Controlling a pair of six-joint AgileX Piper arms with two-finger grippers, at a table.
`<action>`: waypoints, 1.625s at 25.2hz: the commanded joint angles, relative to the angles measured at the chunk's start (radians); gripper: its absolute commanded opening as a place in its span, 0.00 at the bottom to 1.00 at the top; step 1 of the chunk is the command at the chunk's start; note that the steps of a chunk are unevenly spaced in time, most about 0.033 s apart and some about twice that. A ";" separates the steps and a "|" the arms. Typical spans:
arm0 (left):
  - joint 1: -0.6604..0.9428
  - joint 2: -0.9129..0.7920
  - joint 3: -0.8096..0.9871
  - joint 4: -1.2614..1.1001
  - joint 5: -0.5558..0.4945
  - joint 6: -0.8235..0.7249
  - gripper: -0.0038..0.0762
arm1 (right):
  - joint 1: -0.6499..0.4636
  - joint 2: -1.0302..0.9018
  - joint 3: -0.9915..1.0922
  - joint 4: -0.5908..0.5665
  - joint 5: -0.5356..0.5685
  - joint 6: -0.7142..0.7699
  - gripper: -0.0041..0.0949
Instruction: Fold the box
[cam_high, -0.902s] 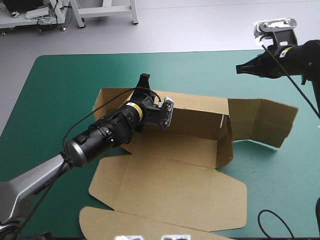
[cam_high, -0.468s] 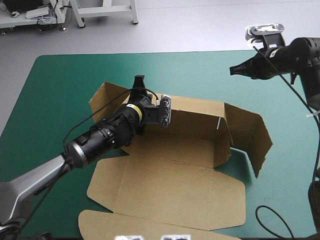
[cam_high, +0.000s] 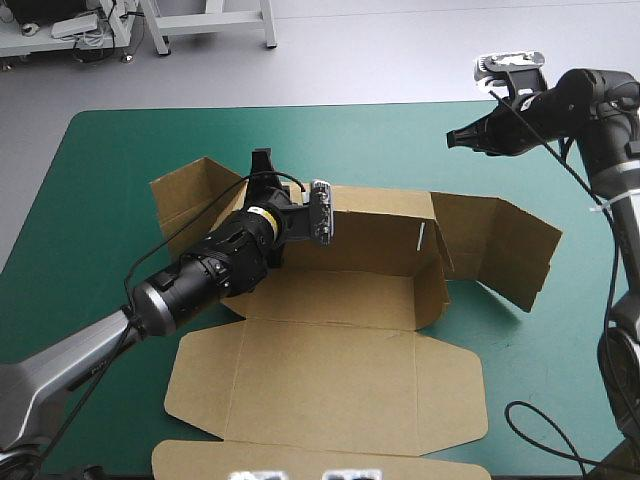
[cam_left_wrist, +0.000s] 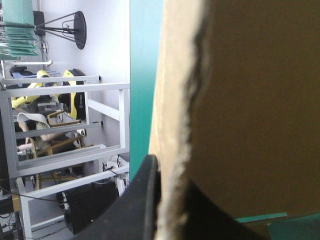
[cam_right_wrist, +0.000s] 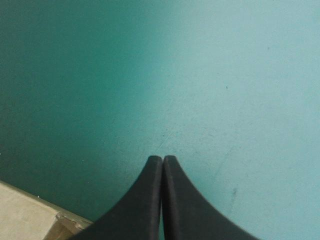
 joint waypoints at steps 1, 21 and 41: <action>-0.002 -0.038 -0.030 0.044 0.059 -0.100 0.04 | 0.003 0.010 -0.079 0.024 -0.001 -0.001 0.02; -0.002 0.021 -0.016 -0.056 0.153 -0.105 0.04 | 0.026 0.152 -0.040 0.135 0.098 -0.022 0.02; 0.000 0.031 -0.016 -0.020 0.149 -0.129 0.04 | 0.024 -0.121 0.364 0.364 0.044 -0.233 0.02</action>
